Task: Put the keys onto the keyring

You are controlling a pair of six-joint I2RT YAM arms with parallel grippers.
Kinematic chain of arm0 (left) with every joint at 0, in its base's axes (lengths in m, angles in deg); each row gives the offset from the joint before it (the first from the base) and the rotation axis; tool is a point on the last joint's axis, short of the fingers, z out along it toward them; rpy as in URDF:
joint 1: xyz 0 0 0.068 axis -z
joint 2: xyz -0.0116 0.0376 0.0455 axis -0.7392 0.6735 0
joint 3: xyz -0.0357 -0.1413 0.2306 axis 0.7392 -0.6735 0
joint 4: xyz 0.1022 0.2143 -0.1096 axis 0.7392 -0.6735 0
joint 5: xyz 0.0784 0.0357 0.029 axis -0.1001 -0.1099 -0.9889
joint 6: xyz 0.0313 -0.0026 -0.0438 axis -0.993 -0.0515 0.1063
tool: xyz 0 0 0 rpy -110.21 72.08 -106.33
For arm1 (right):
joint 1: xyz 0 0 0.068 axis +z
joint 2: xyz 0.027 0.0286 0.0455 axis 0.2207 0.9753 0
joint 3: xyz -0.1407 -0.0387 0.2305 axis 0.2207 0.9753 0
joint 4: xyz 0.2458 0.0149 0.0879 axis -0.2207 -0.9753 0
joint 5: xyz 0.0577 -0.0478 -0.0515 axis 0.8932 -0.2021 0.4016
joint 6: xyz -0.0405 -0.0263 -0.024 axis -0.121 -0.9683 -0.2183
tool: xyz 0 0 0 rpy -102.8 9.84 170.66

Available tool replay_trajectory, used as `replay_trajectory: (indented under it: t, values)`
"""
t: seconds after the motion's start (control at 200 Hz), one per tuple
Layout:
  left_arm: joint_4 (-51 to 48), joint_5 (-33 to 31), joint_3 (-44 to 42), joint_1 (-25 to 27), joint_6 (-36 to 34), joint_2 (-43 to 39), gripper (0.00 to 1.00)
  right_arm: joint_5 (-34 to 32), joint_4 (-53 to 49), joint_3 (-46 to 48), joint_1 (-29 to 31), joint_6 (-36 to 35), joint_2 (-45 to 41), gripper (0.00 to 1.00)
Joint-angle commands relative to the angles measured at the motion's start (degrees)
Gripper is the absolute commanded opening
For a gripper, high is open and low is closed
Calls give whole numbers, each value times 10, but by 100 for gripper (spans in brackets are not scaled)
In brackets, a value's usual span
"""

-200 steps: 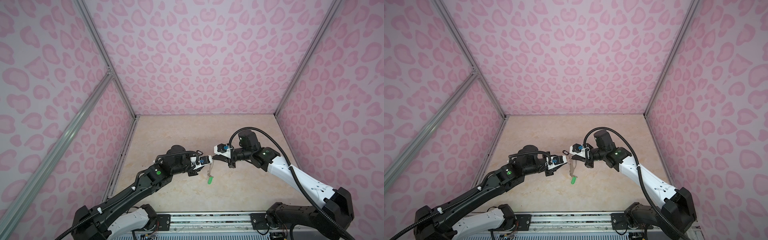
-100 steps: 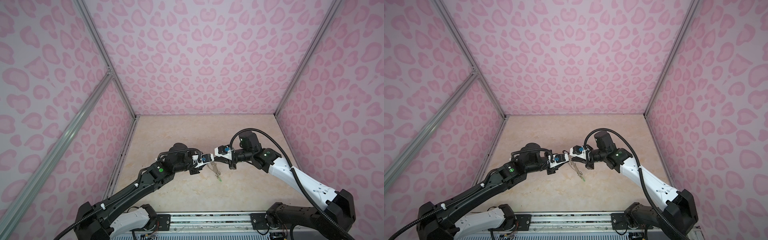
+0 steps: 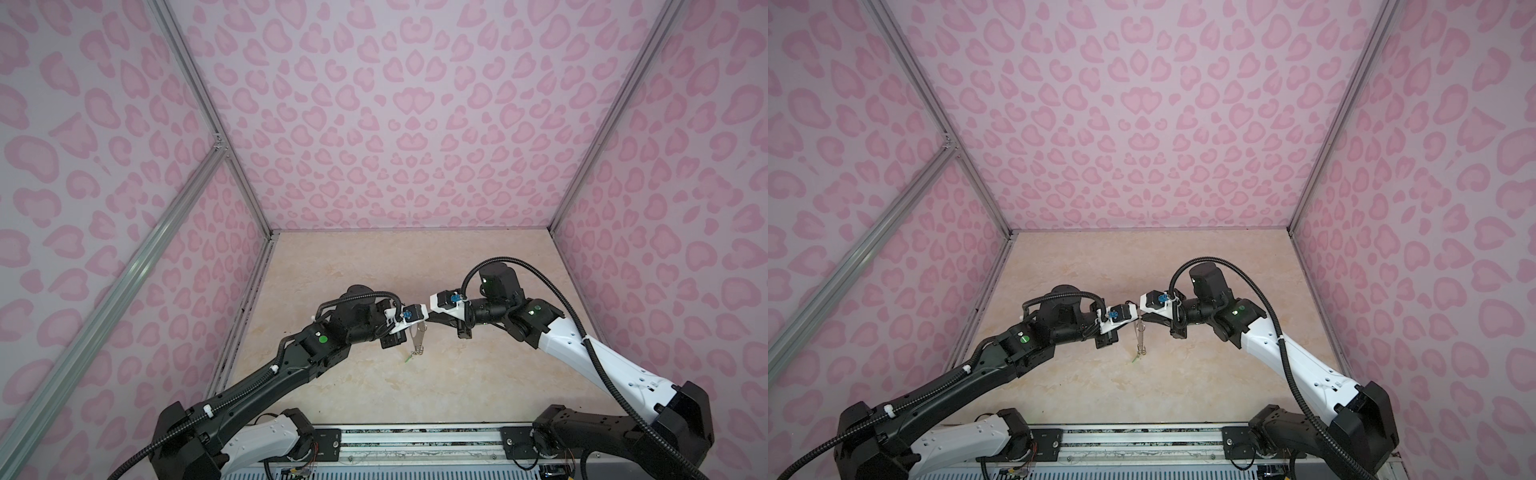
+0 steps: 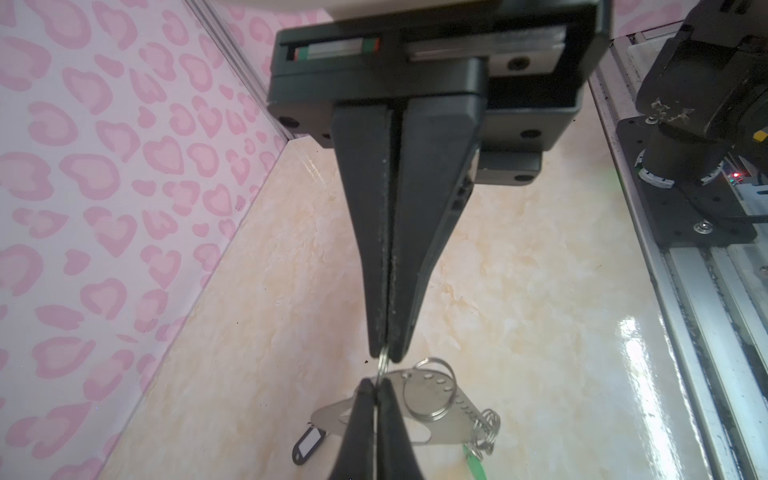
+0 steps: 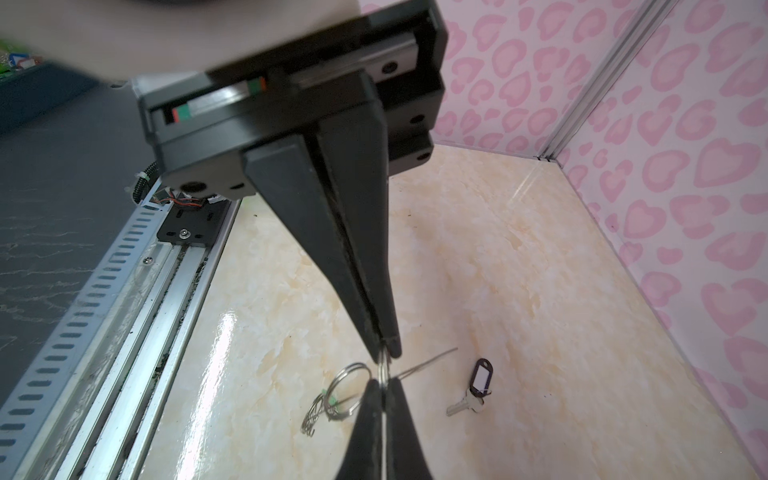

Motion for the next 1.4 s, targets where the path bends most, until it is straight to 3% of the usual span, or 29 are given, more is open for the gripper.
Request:
replay_trajectory:
  t: [0.0, 0.08, 0.22, 0.385, 0.55, 0.91, 1.29, 1.4]
  values:
    - [10, 17, 13, 1, -11, -3, 3, -15, 25, 9, 1, 11, -4, 13]
    - [-8, 13, 23, 1, -20, -3, 3, -55, 28, 20, 2, 8, -16, 25]
    - [-54, -1, 47, 1, -39, 5, 3, -114, 47, 49, 0, 5, -44, 29]
    - [-113, -10, 81, 1, -69, 19, 3, -118, 89, 74, 1, 36, -66, 29]
    - [-155, -21, 111, 2, -91, 29, 3, -89, 152, 91, 16, 74, -78, 26]
    - [-212, -26, 150, 9, -124, 42, 3, -121, 221, 120, 59, 111, -83, 16]
    - [-224, -25, 157, 14, -137, 43, 3, -137, 244, 130, 68, 127, -81, 15]
    - [-224, -23, 155, 15, -142, 44, 3, -135, 248, 130, 71, 128, -78, 10]
